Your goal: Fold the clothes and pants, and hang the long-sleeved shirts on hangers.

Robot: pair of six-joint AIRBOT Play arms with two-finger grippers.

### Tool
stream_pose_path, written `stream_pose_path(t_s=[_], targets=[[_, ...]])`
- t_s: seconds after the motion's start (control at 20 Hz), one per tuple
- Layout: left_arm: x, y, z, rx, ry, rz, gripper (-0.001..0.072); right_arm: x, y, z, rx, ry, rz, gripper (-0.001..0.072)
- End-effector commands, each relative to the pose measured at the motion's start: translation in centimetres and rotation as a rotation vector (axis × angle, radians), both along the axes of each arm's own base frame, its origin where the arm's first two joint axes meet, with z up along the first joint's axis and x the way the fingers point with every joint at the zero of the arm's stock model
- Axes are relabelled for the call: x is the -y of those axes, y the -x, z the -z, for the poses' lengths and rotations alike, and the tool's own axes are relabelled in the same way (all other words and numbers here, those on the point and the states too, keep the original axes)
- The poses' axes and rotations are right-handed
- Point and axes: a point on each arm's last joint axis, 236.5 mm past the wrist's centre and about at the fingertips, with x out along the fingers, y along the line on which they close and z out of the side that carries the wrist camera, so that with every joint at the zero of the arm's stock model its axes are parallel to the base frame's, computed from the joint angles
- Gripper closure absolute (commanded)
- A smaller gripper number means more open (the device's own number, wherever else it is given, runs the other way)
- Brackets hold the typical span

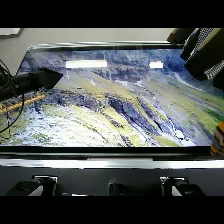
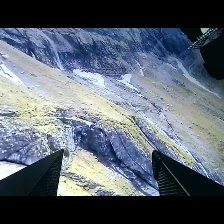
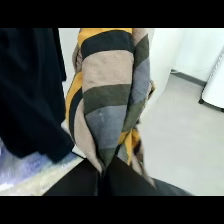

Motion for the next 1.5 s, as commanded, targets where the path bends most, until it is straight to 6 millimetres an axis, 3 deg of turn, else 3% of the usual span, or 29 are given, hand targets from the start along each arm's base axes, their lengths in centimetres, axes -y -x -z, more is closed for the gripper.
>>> stream_pose_path(t_s=[0.0, 0.15, 0.3, 0.8, 1.0, 1.4, 1.45], targets=[[0.0, 0.0, 0.0, -0.001, 0.000, -0.001, 0.0078, 3.2, -0.8, -2.7, 0.106, 0.006, 0.079, 0.0696], [0.0, 0.0, 0.0, -0.001, 0.000, -0.001, 0.0078, 6.6, 1.9, -6.7, 0.197, 0.079, 0.150, 0.0696], [0.0, 0.0, 0.0, -0.001, 0.000, -0.001, 0.0078, 9.2, 5.3, -8.6, 0.242, 0.120, 0.247, 0.0696], [0.0, -0.1, 0.1, -0.001, 0.000, -0.002, 0.0078, 16.7, 10.3, -7.6, 0.365, 0.097, 0.390, 0.0696], [0.0, -0.1, 0.1, -0.002, 0.000, -0.001, 0.0078, 18.6, 10.8, -6.6, 0.399, 0.063, 0.396, 0.0695], [0.0, -0.1, 0.1, -0.002, 0.000, -0.001, 0.0078, 19.1, 10.2, -5.8, 0.405, 0.027, 0.376, 0.0691], [0.0, -0.1, 0.1, -0.002, 0.001, -0.001, 0.0077, 18.9, 10.3, -6.0, 0.403, 0.029, 0.372, 0.0619]])
